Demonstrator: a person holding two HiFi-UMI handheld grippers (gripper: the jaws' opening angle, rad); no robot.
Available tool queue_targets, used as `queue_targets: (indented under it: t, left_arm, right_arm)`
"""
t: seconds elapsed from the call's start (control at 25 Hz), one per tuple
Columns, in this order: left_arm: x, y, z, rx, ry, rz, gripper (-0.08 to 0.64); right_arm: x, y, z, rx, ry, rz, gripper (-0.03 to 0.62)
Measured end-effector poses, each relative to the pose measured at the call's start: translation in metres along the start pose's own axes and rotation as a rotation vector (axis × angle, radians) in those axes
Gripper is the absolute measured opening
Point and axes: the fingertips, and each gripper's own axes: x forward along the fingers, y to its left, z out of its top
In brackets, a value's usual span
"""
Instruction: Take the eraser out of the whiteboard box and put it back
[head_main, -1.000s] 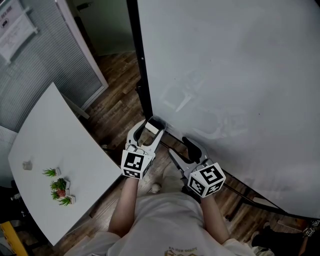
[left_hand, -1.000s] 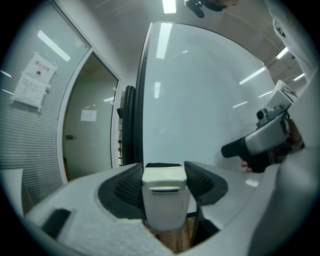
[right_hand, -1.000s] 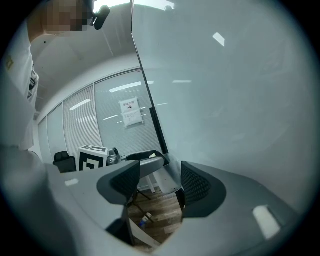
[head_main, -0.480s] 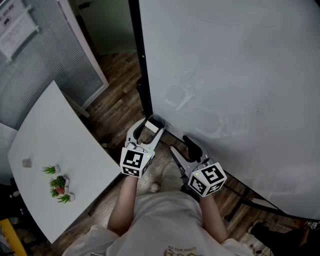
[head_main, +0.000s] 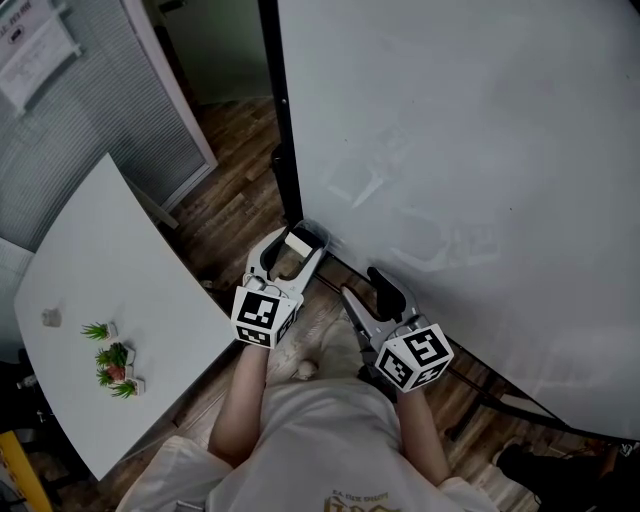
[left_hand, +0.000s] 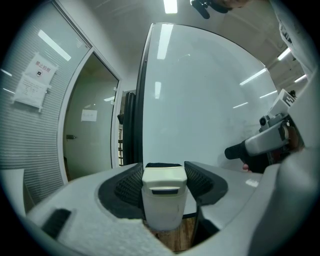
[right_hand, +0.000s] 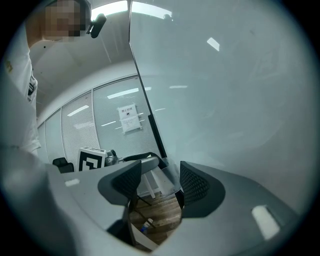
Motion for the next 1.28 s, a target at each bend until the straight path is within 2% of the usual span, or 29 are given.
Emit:
queue_targets:
  t: [0.24,0.6,1.28]
  left_arm:
    - [-0.003,0.0,0.001,0.002,-0.004,0.001,0.256]
    - [-0.015,-0.001,0.025,-0.014,-0.063,-0.005,0.256]
    - [-0.029,-0.004,0.045,0.002,-0.098,0.011,0.257]
  right_arm:
    - [-0.007,-0.003,0.0,-0.005,-0.016,-0.018,0.241]
    - [-0.005,0.001,0.002,-0.016,-0.023,-0.003,0.241]
    - [-0.014,0.003,0.005,-0.018,-0.038,-0.001,0.238]
